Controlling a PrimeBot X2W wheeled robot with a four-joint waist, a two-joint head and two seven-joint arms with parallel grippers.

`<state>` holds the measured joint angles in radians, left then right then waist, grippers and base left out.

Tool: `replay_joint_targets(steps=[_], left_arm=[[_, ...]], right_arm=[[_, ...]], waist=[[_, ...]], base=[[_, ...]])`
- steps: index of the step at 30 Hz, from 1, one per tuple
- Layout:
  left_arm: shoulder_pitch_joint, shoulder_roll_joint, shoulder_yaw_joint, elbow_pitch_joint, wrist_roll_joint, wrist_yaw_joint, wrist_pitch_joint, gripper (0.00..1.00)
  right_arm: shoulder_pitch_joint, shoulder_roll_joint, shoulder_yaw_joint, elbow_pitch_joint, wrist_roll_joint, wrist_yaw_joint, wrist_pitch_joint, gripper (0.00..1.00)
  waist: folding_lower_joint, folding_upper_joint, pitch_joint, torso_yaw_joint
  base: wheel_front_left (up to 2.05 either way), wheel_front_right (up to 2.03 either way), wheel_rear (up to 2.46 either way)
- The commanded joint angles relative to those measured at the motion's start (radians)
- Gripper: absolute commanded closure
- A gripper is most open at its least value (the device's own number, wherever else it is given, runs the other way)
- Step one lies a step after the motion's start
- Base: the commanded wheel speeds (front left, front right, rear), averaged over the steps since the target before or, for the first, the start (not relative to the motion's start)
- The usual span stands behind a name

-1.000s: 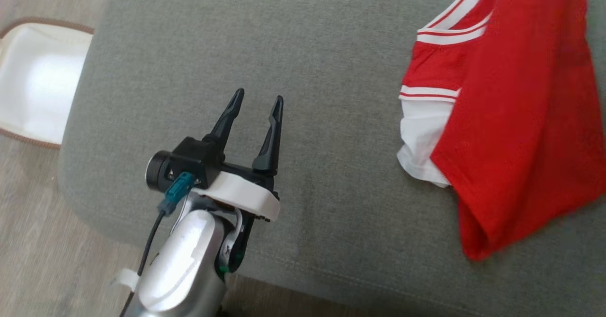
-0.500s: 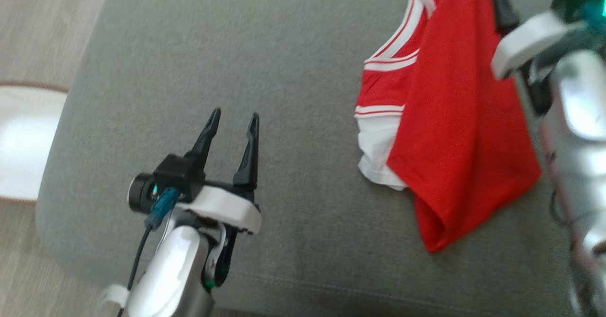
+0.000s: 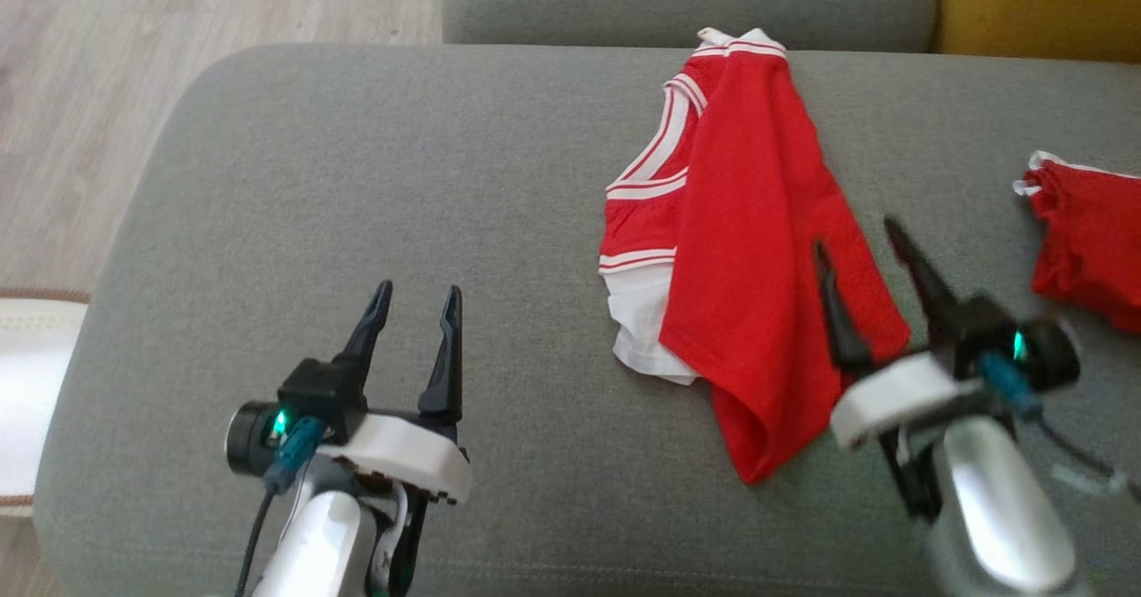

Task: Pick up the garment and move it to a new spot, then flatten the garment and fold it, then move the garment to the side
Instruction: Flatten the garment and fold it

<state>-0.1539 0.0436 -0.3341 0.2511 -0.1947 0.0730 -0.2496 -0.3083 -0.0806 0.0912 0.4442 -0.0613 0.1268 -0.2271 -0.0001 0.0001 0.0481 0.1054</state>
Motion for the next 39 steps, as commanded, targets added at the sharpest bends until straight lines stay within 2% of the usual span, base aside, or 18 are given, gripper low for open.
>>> replay_joint_targets(steps=[1, 4, 9, 14, 18, 27, 37, 38, 39], left_arm=[[-0.019, 0.009, 0.042, -0.038, 0.007, -0.001, -0.012, 0.00], [-0.009, 0.009, 0.045, -0.040, 0.008, -0.004, -0.012, 0.00], [-0.014, 0.008, 0.045, -0.039, 0.011, -0.010, -0.012, 0.00], [-0.027, 0.007, 0.037, -0.039, 0.010, -0.016, -0.012, 0.00], [-0.032, 0.007, 0.029, -0.036, 0.006, -0.017, -0.012, 0.00], [-0.052, 0.007, 0.028, -0.038, 0.001, -0.018, -0.012, 0.00], [-0.063, 0.007, 0.019, -0.034, -0.005, -0.011, -0.012, 0.00], [-0.064, 0.007, 0.019, -0.033, -0.004, -0.011, -0.012, 0.00], [-0.064, 0.007, 0.019, -0.032, -0.005, -0.011, -0.012, 0.00]], right_arm=[[0.006, 0.014, 0.021, -0.066, 0.005, 0.004, 0.009, 0.00], [0.085, 0.024, 0.037, -0.133, 0.006, 0.004, 0.034, 0.00], [0.132, 0.029, 0.093, -0.195, -0.001, 0.004, 0.077, 0.00], [0.152, 0.019, 0.184, -0.178, -0.042, 0.004, 0.142, 0.00], [0.160, -0.009, 0.218, -0.140, -0.089, 0.004, 0.171, 0.00], [0.145, -0.039, 0.210, -0.054, -0.232, 0.004, 0.195, 0.00], [0.114, -0.003, 0.143, -0.048, -0.266, 0.004, 0.144, 0.00], [0.111, -0.001, 0.141, -0.048, -0.267, 0.004, 0.142, 0.14], [0.108, 0.002, 0.138, -0.049, -0.268, 0.004, 0.138, 0.56]], waist=[[0.0001, -0.0001, -0.003, -0.007], [0.0001, -0.0001, 0.002, -0.013], [0.0001, -0.0001, 0.013, -0.015], [0.0001, -0.0001, 0.033, 0.001], [0.0001, -0.0001, 0.053, 0.016], [0.0001, -0.0001, 0.097, 0.037], [0.0001, -0.0001, 0.112, 0.031], [0.0001, -0.0001, 0.112, 0.029], [0.0001, -0.0001, 0.112, 0.027]], base=[[0.00, 0.00, 0.00], [0.00, 0.00, 0.00], [0.00, 0.00, 0.00], [0.00, 0.00, 0.00], [0.00, 0.00, 0.00], [0.00, 0.00, 0.00], [0.00, 0.00, 0.00], [0.00, 0.00, 0.00], [0.00, 0.00, 0.00]])
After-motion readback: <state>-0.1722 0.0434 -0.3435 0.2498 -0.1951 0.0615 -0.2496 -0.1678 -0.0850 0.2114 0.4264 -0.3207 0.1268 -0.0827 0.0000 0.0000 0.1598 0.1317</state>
